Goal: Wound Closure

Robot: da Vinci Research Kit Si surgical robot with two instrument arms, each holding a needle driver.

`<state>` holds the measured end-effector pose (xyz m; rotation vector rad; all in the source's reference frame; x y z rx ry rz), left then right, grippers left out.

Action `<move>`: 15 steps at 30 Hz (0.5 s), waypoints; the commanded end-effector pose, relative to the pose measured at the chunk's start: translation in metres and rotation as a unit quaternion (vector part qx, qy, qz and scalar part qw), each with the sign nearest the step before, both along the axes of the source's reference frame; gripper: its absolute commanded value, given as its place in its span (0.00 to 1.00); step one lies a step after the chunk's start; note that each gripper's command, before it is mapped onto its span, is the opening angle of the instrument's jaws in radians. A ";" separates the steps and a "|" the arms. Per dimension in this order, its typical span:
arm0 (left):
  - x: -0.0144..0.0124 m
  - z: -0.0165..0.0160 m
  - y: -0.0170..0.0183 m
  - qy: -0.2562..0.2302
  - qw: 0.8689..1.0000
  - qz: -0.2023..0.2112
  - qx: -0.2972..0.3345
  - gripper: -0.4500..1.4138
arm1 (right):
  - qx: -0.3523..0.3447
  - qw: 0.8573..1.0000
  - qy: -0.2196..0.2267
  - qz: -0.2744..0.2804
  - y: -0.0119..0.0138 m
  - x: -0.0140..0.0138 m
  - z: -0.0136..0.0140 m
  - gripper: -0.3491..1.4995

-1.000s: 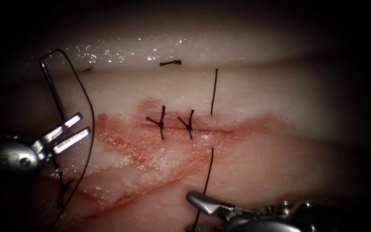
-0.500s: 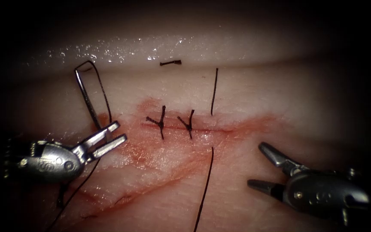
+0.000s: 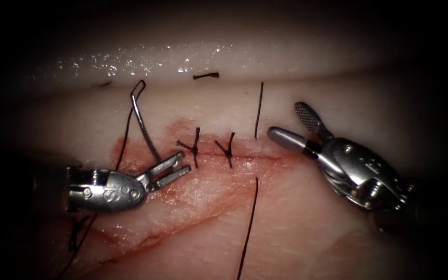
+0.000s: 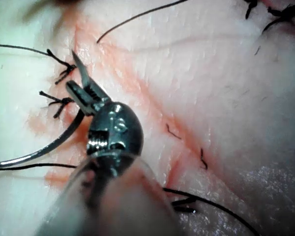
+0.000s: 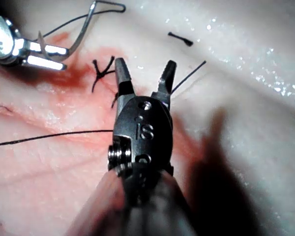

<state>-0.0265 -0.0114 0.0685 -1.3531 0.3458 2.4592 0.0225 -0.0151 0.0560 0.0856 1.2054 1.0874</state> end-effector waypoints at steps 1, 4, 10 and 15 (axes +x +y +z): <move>-0.0005 0.0008 -0.0005 0.002 1.000 0.001 0.003 0.00 | 0.001 1.000 0.005 0.001 0.0003 0.0006 0.0011 0.83; -0.0010 0.0016 -0.0007 0.005 1.000 0.003 0.005 0.00 | 0.009 1.000 0.019 0.011 0.0010 0.0004 0.0019 0.74; -0.0028 0.0021 -0.0006 0.000 1.000 0.012 0.008 0.00 | 0.093 0.995 0.012 0.019 0.0013 0.0009 0.0049 0.88; -0.0028 0.0020 -0.0007 -0.002 1.000 0.014 0.008 0.00 | 0.113 0.994 -0.004 0.010 0.0015 0.0016 0.0069 0.93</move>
